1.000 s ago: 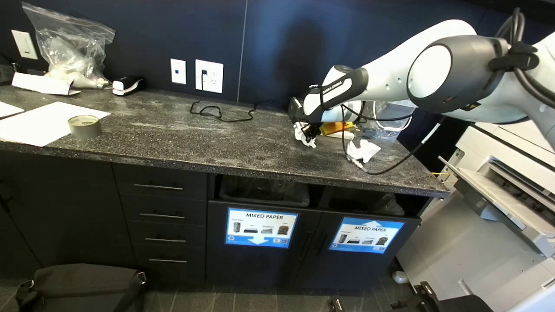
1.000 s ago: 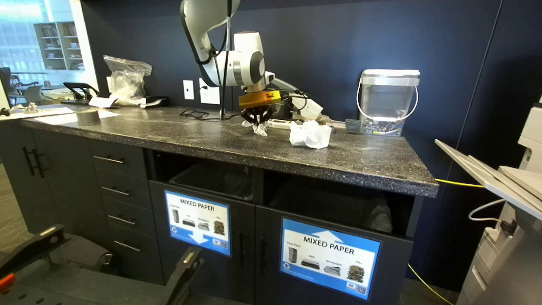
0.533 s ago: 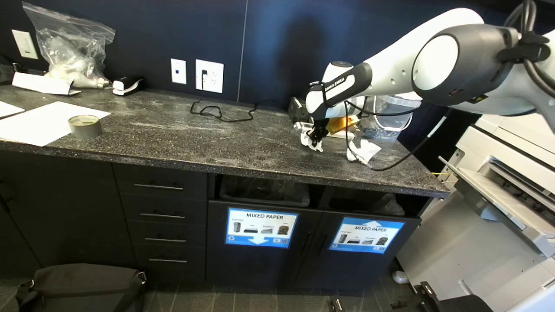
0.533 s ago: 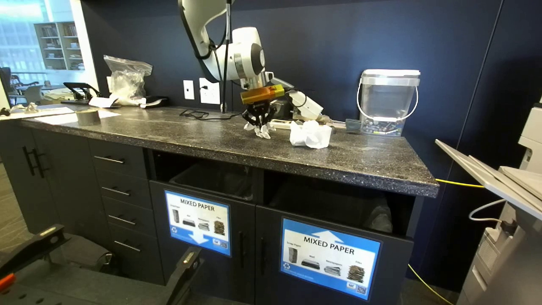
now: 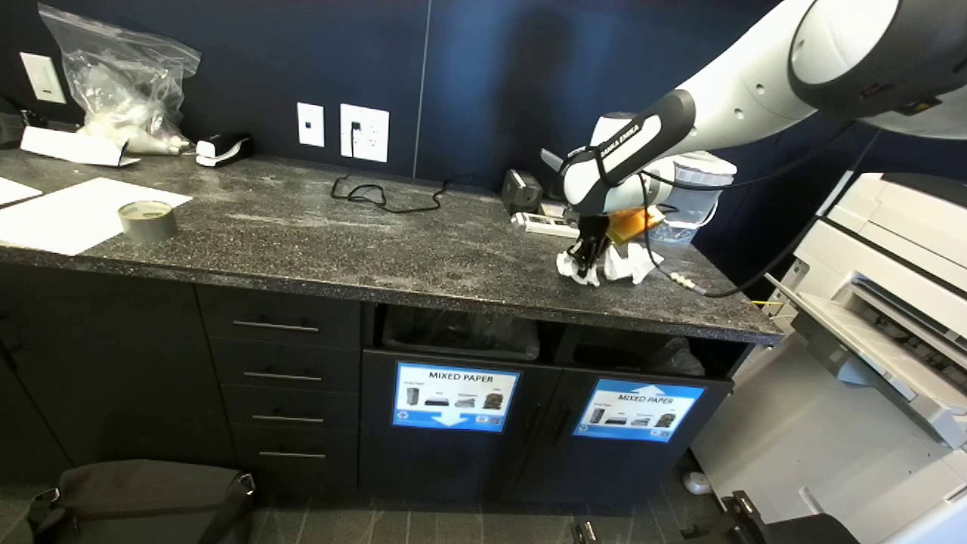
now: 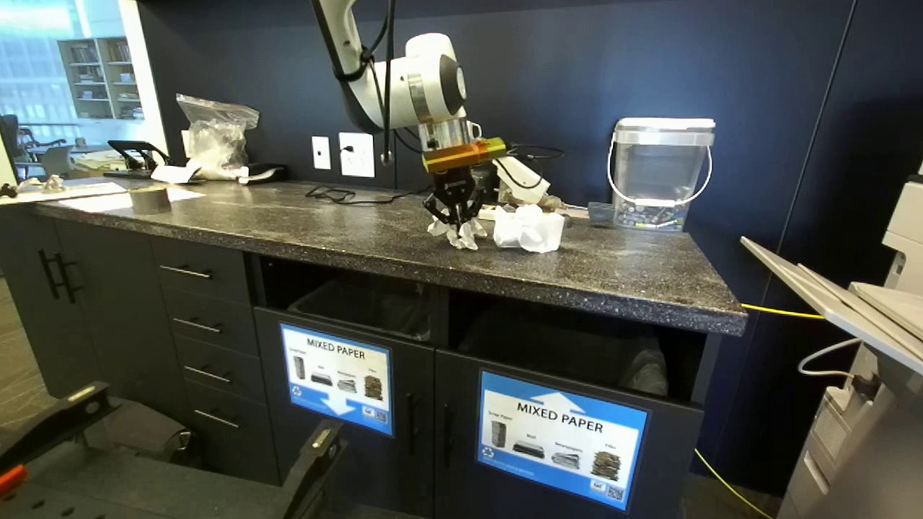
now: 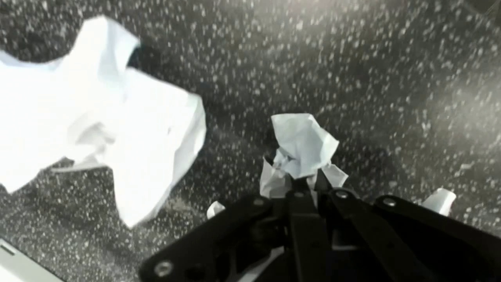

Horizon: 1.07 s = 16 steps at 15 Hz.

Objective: Remove all the paper trash from the base top and put them in the mixed paper bin on the right

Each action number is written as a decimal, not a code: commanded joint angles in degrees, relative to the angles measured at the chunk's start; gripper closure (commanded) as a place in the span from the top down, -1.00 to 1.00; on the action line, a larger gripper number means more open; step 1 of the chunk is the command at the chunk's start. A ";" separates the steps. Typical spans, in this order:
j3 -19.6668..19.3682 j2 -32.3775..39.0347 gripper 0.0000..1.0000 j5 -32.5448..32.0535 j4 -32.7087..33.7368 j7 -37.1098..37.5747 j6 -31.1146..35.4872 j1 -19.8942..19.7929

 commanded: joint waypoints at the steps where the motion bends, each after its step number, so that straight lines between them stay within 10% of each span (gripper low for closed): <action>1: -0.83 -8.73 -0.86 -1.01 -13.93 0.65 2.89 -1.38; 16: -5.39 -25.62 -0.86 1.72 -52.62 9.88 25.69 -6.10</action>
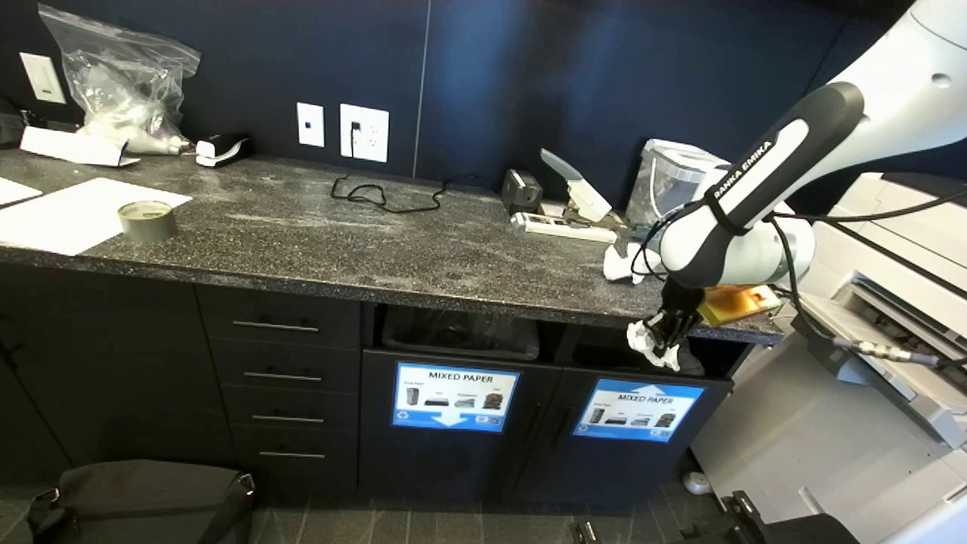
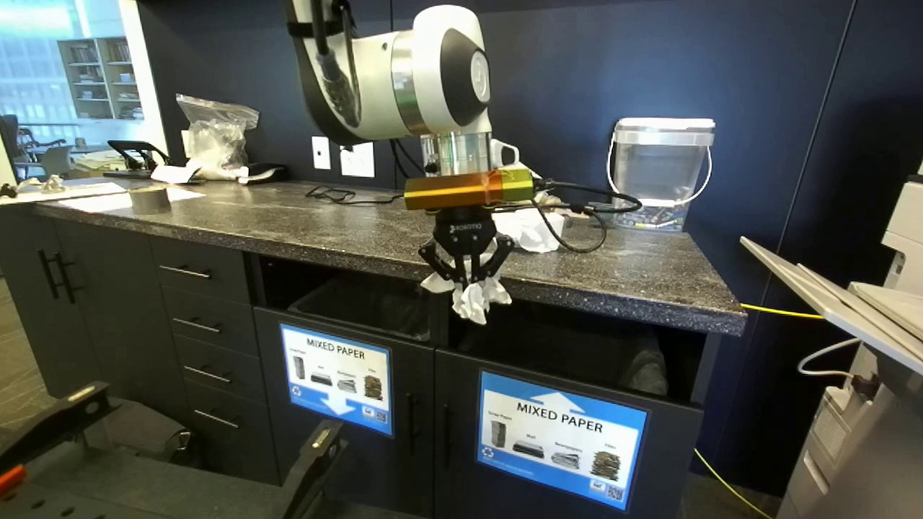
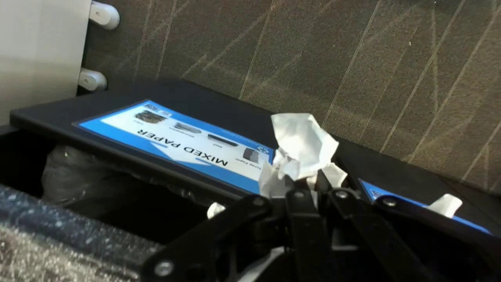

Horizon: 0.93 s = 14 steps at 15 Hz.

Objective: Remove all the paper trash from the base top and put them in the mixed paper bin on the right

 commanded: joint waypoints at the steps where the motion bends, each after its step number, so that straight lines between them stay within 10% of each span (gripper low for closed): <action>1: -1.45 -1.61 -0.86 1.38 -6.94 4.29 9.09 0.44; 14: -1.44 20.66 -0.85 15.53 -4.45 13.03 50.33 3.92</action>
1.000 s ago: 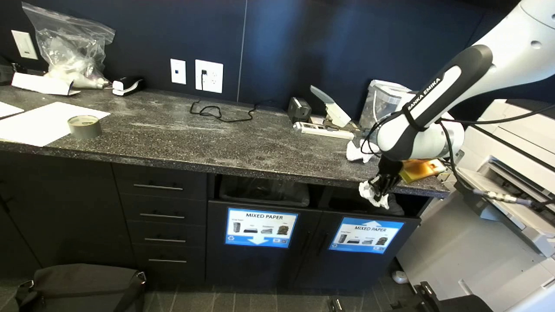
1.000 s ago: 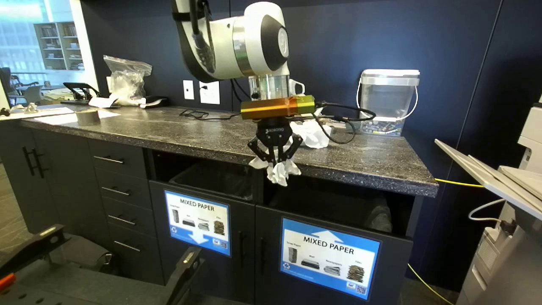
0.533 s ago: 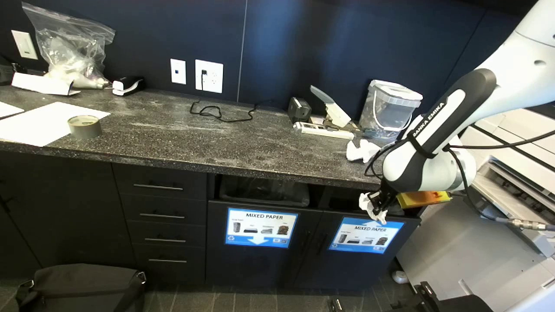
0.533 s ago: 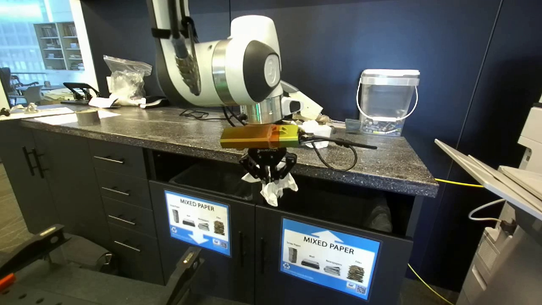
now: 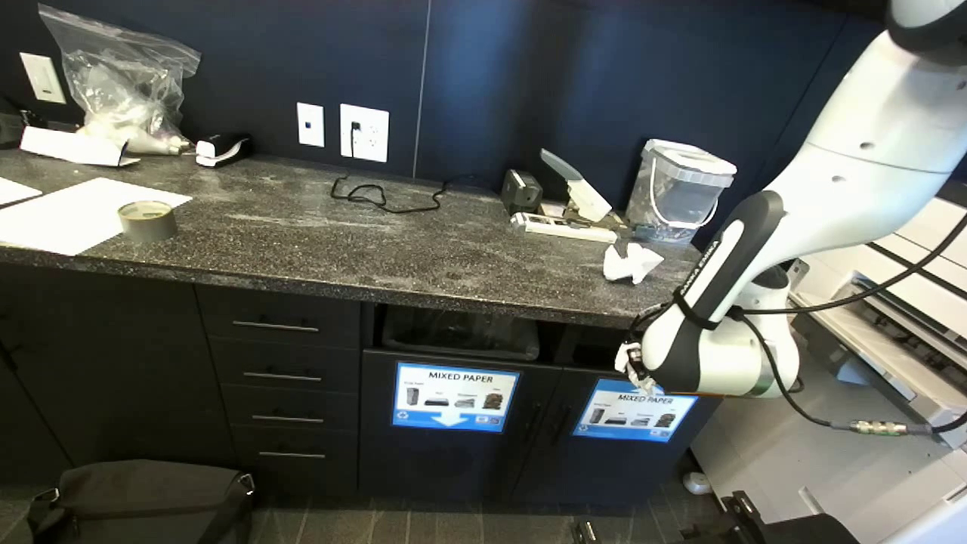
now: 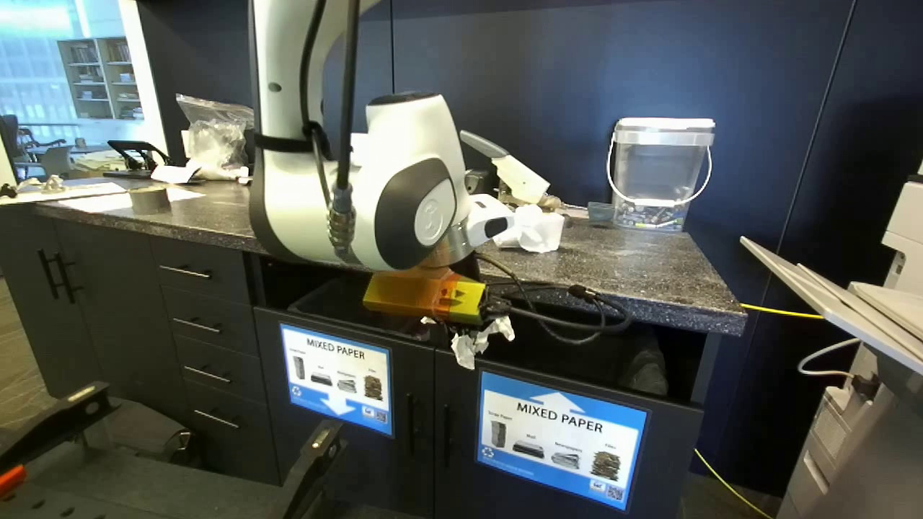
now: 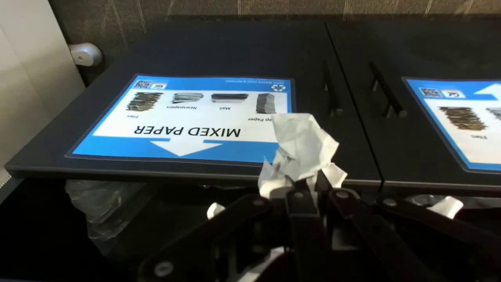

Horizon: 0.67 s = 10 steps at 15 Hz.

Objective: Remove all the paper trash from the base top and put them in the mixed paper bin on the right

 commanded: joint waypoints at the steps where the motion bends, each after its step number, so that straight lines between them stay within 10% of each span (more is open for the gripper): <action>1: -0.24 7.89 -0.85 5.03 4.42 2.03 9.47 2.80; 10: 0.58 23.31 -0.87 14.70 19.45 6.33 18.97 5.97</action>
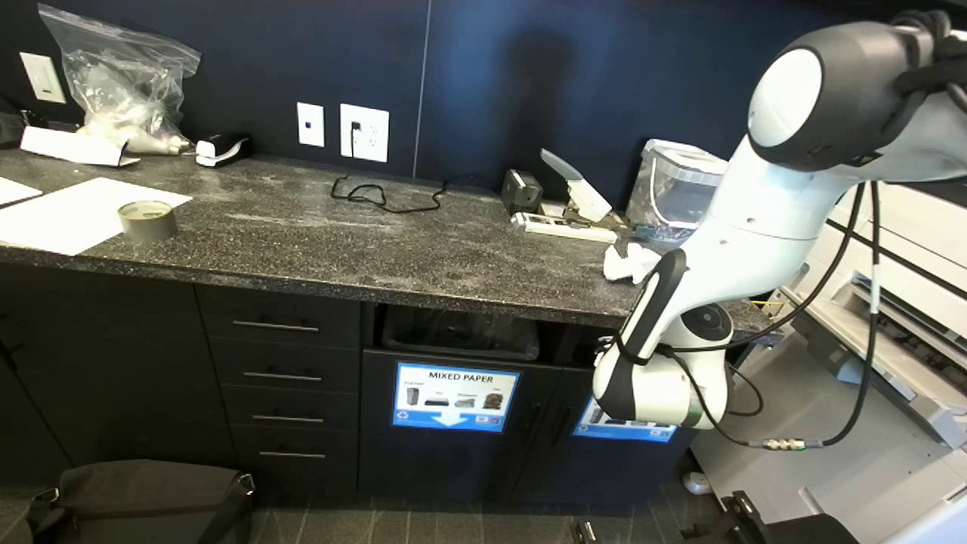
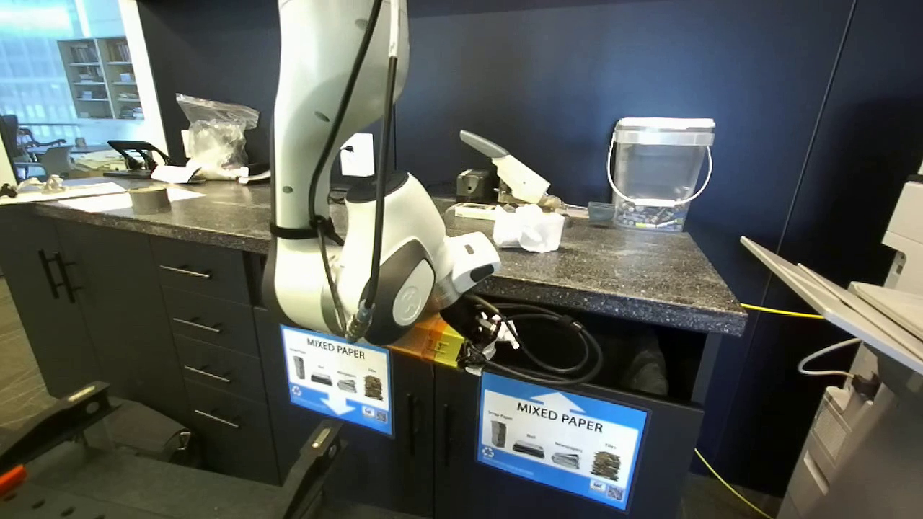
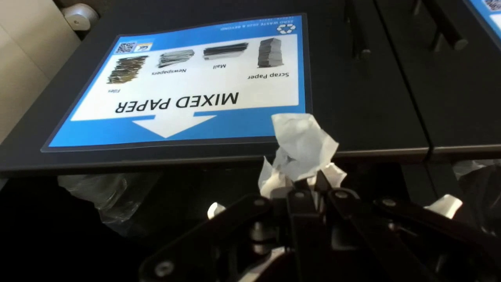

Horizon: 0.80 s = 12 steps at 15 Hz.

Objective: Remove all the paper trash from the base top and put them in the mixed paper bin on the right

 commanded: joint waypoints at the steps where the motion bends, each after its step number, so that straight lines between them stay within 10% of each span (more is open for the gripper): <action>1: 0.19 7.24 -0.87 3.49 8.31 2.04 4.22 1.10; 12: 0.29 20.31 -0.87 8.11 26.54 2.82 8.19 1.06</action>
